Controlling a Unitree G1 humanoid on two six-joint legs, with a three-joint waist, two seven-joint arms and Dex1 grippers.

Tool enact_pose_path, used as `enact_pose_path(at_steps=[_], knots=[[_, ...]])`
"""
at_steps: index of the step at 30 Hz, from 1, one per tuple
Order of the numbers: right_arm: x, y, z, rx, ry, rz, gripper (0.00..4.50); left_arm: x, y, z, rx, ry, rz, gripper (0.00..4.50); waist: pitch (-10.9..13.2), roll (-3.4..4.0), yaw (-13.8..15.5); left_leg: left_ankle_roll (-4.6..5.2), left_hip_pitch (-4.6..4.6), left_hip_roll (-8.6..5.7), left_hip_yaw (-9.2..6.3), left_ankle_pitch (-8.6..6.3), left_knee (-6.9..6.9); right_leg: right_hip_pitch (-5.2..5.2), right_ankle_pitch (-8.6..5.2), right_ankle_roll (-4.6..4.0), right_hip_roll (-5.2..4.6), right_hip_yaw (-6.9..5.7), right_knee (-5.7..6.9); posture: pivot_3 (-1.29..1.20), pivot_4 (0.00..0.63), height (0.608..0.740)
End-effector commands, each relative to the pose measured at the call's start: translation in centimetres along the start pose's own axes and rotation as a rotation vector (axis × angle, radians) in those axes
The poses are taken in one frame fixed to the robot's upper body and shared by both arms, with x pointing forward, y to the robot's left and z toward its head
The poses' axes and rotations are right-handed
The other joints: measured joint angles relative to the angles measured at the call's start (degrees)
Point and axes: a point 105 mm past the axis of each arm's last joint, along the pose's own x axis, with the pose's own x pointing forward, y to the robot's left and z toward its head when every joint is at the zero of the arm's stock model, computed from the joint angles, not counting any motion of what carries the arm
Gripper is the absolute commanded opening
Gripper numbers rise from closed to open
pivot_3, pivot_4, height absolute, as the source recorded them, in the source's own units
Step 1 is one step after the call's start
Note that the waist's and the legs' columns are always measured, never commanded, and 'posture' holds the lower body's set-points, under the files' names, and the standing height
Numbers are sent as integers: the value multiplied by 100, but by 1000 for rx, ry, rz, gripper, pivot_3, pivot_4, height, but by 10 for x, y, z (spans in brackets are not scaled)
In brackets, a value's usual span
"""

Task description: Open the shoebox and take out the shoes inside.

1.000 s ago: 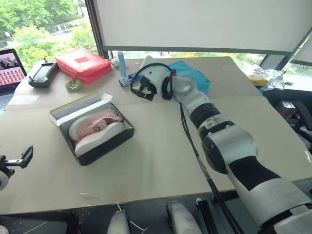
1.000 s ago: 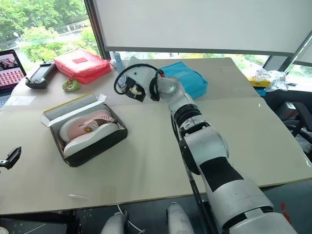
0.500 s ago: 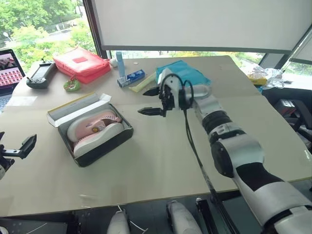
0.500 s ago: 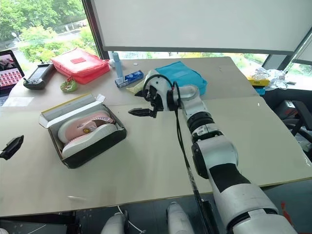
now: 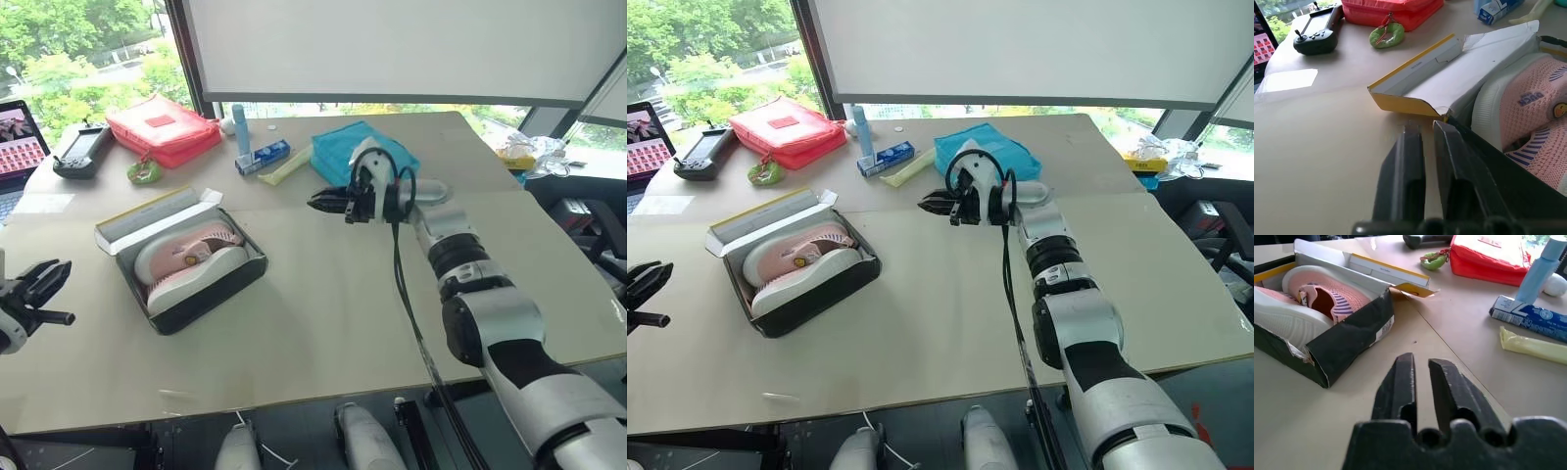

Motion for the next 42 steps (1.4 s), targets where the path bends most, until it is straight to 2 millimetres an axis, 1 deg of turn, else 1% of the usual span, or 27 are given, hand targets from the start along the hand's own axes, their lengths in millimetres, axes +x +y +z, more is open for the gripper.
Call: enact_pose_path(at_steps=[1, 2, 4, 5, 6, 8, 10, 14, 16, 19, 21, 23, 26, 29, 31, 33, 37, 40, 42], knots=[[8, -9, -3, -91, 40, -119, 52, 2, 7, -3, 63, 15, 48, 0, 0, 0, -6, 0, 0, 0, 0, 0, 0, 0, 0, 0, 0, 0, -1, 0, 150, 729], [11, -10, -7, -105, 59, -150, 52, 4, 8, -8, 70, 35, 63, 0, 0, 0, -5, 0, 0, 0, 0, 0, 0, -1, 0, 0, 0, 0, -1, 0, 150, 729], [22, -7, -17, -120, 102, -201, 52, 11, 10, -27, 138, 115, 112, 0, 0, 0, -10, -1, 2, 0, 0, 0, 0, 1, 0, -1, 0, 0, -1, 0, 150, 729], [28, -4, -24, -136, 132, -209, 52, 15, 7, -37, 168, 153, 120, 0, 0, 0, -13, -1, 4, -1, 0, 0, -1, 0, 1, -2, 0, 1, -1, 0, 150, 729], [36, 3, -29, -140, 147, -198, 52, 22, -4, -47, 184, 175, 90, 0, 0, 0, -13, -1, 4, -1, 0, 0, -3, 0, 2, -2, 0, 1, -1, 0, 150, 729], [48, 15, -34, -139, 158, -175, 52, 32, -23, -59, 228, 202, 29, 0, 0, 0, -4, -1, 5, -1, 0, 0, -2, 1, 2, -2, 0, 2, 0, 0, 150, 729], [57, 24, -35, -129, 155, -157, 52, 40, -33, -66, 286, 220, -3, 0, 0, -1, 2, -1, 3, -1, 0, 0, -2, 1, 2, -2, 0, 2, 1, 0, 150, 729], [76, 43, -35, -102, 137, -119, 52, 57, -42, -66, 350, 208, -30, 0, 0, 0, 29, 0, 1, 0, 0, 0, -3, 0, 3, -1, 0, 2, 4, 0, 150, 729], [83, 52, -35, -78, 122, -94, 52, 64, -47, -65, 353, 193, -41, 0, 0, 0, 36, 0, 1, -1, 0, 0, -3, 1, 3, 0, 0, 2, 4, 0, 150, 729], [93, 72, -37, -31, 100, -12, 52, 72, -62, -62, 353, 169, -96, 0, 0, 0, 44, 0, 1, -1, 0, 0, -2, 1, 7, 7, 0, 2, 3, 0, 150, 729], [94, 84, -41, -16, 90, 58, 52, 75, -67, -61, 352, 158, -115, 0, 0, 0, 57, 0, 1, -1, 0, 1, -2, 1, 20, 29, 0, 2, 4, 0, 150, 729], [92, 91, -45, -5, 75, 110, 52, 79, -71, -58, 351, 145, -127, 0, 0, 0, 113, 0, 1, -1, 0, 1, -2, 4, 19, 34, 0, 2, 2, 0, 150, 729], [80, 88, -48, 0, 49, 135, 52, 87, -86, -56, 343, 128, -181, 0, 0, 1, 196, 0, 1, -1, 0, 1, -2, 6, 17, 39, 0, 2, 2, 0, 150, 729], [64, 80, -50, -25, 42, 150, 52, 95, -110, -54, 325, 107, -261, 0, 2, 3, 314, -4, 0, -2, 0, 3, -1, 8, 16, 42, 0, 2, 1, 0, 150, 729], [47, 73, -49, -46, 37, 162, 52, 101, -133, -50, 296, 84, -335, 0, 2, 4, 380, -18, -1, -2, 0, 12, 0, 9, 16, 43, 0, 2, 1, 0, 150, 729], [31, 69, -47, -42, 34, 162, 52, 106, -150, -45, 273, 62, -391, 0, 2, 3, 450, -29, -2, -2, 1, 18, 2, 10, 16, 44, 0, 2, 2, 0, 150, 729], [-4, 72, -47, -48, 75, 149, 52, 112, -180, -38, 242, 35, -484, 0, 2, 4, 539, -41, -3, -2, 1, 27, 3, 9, 17, 47, 0, 2, 4, 0, 150, 729], [-34, 73, -55, -57, 161, 116, 52, 116, -203, -35, 237, 24, -576, 0, 3, 5, 585, -50, -3, -2, 1, 33, 4, 8, 17, 49, 0, 2, 5, 0, 150, 729], [-48, 73, -60, -58, 208, 101, 52, 116, -213, -34, 245, 23, -622, 0, 3, 5, 609, -53, -2, -2, 1, 34, 9, 8, 17, 49, 0, 2, 5, 0, 150, 729]])
